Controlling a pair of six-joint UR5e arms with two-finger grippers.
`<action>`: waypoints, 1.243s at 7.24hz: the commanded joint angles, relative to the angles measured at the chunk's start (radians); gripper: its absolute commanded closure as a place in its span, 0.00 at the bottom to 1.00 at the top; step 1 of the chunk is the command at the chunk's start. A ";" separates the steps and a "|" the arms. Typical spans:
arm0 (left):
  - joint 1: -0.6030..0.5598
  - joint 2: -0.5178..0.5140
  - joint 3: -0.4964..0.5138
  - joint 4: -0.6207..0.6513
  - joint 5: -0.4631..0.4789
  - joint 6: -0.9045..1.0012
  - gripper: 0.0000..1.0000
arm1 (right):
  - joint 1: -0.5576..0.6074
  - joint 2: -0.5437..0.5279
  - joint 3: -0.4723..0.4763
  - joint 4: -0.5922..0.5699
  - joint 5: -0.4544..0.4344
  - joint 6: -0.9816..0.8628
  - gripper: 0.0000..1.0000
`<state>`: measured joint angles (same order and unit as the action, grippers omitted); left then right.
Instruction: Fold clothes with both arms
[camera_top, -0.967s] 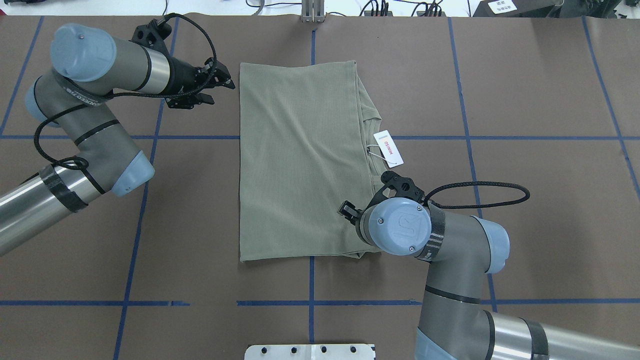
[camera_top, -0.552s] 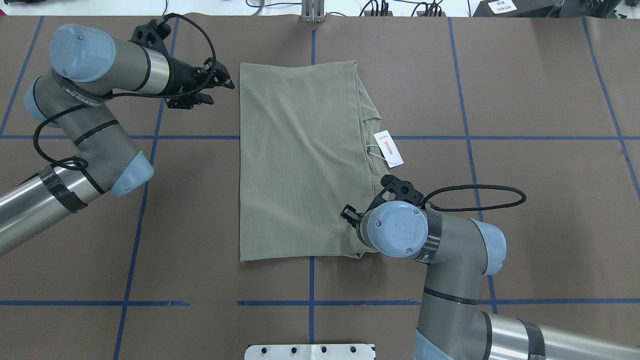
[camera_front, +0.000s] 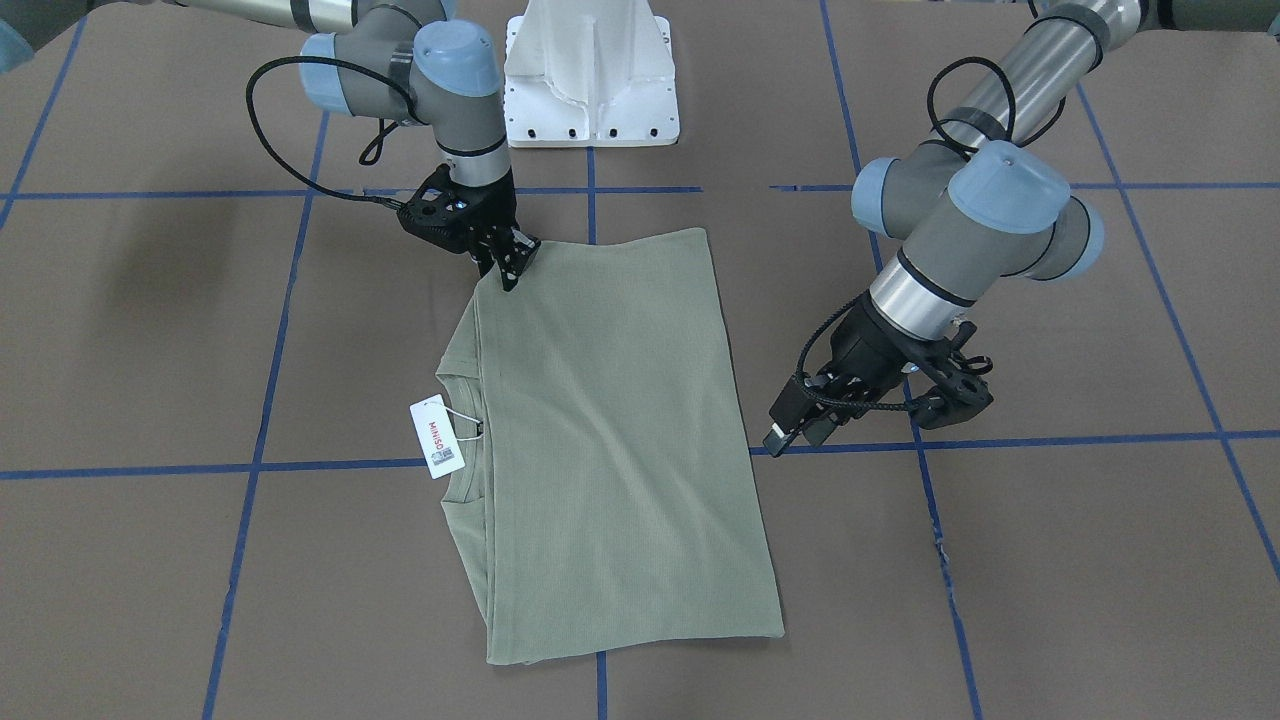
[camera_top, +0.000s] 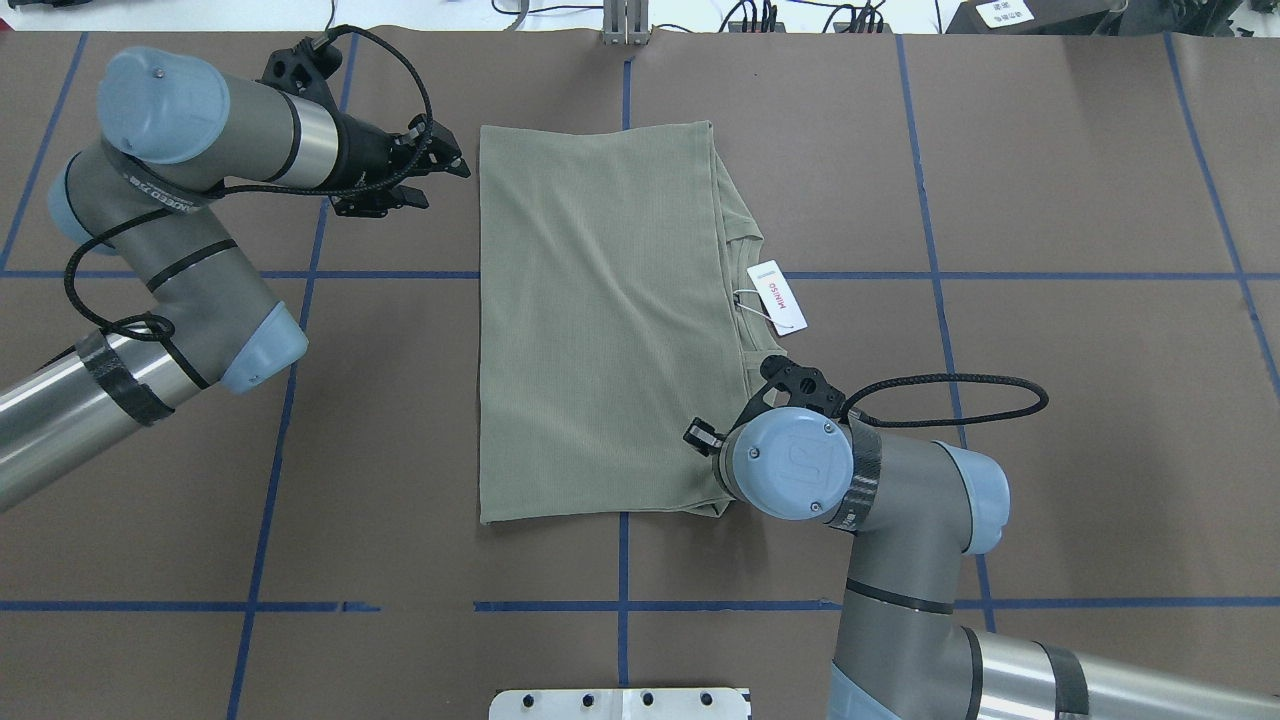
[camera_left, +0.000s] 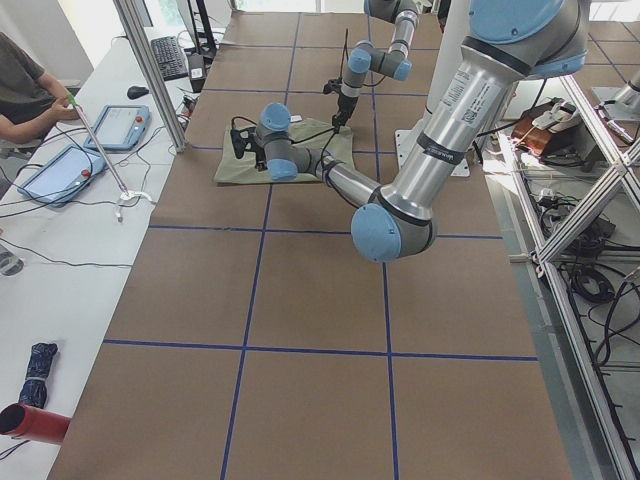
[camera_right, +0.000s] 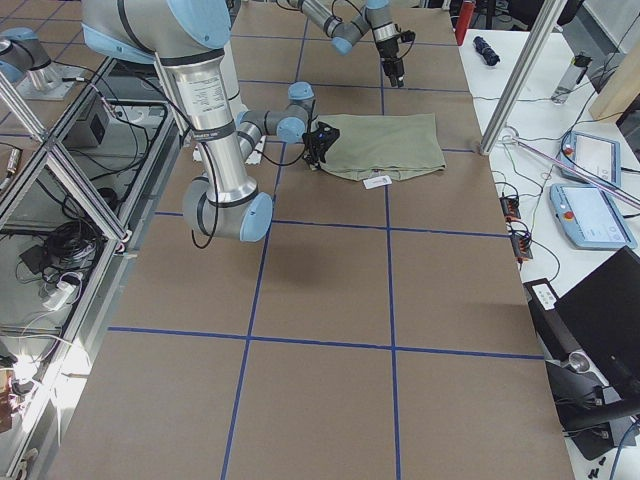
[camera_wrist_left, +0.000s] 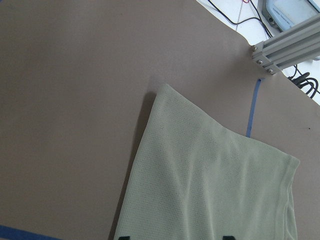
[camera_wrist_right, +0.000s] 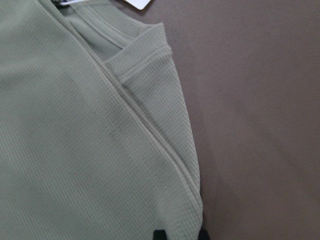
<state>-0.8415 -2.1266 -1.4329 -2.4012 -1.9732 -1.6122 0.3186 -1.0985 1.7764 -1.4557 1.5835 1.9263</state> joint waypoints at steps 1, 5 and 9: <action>-0.001 0.001 -0.003 0.001 0.001 0.000 0.31 | -0.001 0.003 0.003 0.002 0.004 -0.006 1.00; 0.094 0.066 -0.145 0.000 0.039 -0.205 0.31 | 0.005 -0.017 0.052 -0.003 0.004 0.002 1.00; 0.395 0.172 -0.433 0.260 0.304 -0.359 0.31 | -0.013 -0.043 0.084 -0.005 0.004 0.003 1.00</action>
<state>-0.5291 -2.0002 -1.7562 -2.2777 -1.7350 -1.9563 0.3079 -1.1376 1.8539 -1.4593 1.5877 1.9296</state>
